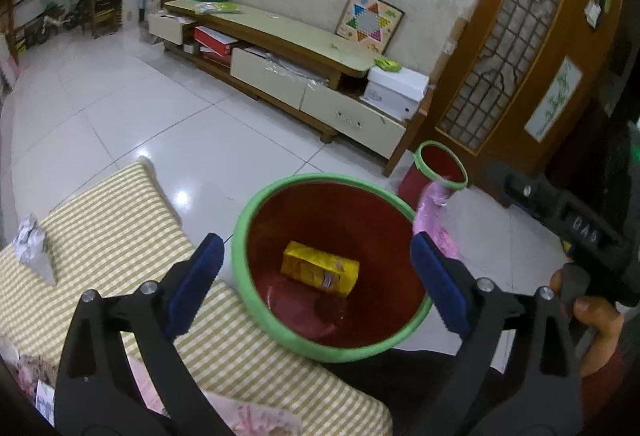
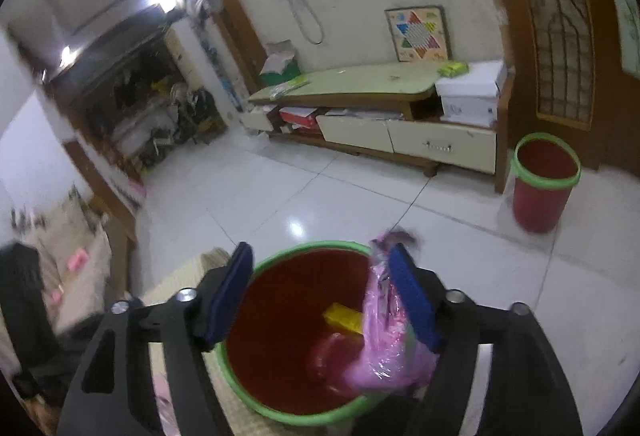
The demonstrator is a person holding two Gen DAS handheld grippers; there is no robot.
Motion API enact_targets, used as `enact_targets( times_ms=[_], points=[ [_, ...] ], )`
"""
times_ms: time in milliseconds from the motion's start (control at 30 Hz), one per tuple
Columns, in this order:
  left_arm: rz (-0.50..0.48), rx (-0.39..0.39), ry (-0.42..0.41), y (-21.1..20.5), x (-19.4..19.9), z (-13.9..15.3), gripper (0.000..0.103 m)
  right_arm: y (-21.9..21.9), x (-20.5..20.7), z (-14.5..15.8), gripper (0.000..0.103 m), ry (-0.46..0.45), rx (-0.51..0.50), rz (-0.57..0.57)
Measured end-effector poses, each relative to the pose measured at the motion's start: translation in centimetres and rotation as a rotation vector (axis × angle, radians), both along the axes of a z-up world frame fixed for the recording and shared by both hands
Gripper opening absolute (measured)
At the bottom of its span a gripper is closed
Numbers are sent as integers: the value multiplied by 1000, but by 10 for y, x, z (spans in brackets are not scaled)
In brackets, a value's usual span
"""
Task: Collect trash
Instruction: 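Carry both items to the green-rimmed bin and open both tools to drop them, then move both open tools back over the table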
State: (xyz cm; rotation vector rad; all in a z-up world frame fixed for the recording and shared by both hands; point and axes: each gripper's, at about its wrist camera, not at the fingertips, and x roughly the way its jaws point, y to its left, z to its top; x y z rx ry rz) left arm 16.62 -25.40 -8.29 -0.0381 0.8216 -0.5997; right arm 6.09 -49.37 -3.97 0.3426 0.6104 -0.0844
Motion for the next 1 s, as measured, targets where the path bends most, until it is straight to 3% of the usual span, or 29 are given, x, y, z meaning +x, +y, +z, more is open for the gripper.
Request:
enact_targets(
  times_ms=[100,200,267,367,533,667,767,867,1000],
  points=[
    [45,-40,16,25,-10,7,92,5,2,7,75,19,-8,23],
    [95,-62,18,56,-29,17,94,30,-5,17,75,42,-79,133],
    [117,-58,9,71,-39,23,95,66,-19,21,75,77,-179,268],
    [156,-30,-7,102,-60,25,96,127,-55,15,75,159,-304,560],
    [273,-5,14,161,-85,19,96,220,-125,-22,75,370,-352,1001],
    [381,-27,52,205,-96,12,96,281,-170,-49,75,450,-419,1243],
    [446,-51,71,229,-104,9,96,320,-190,-71,76,490,-474,1370],
    [502,-83,94,250,-111,6,96,341,-199,-96,76,516,-580,1418],
    [545,-93,103,269,-122,2,96,347,-200,-124,76,591,-647,1470]
  ],
)
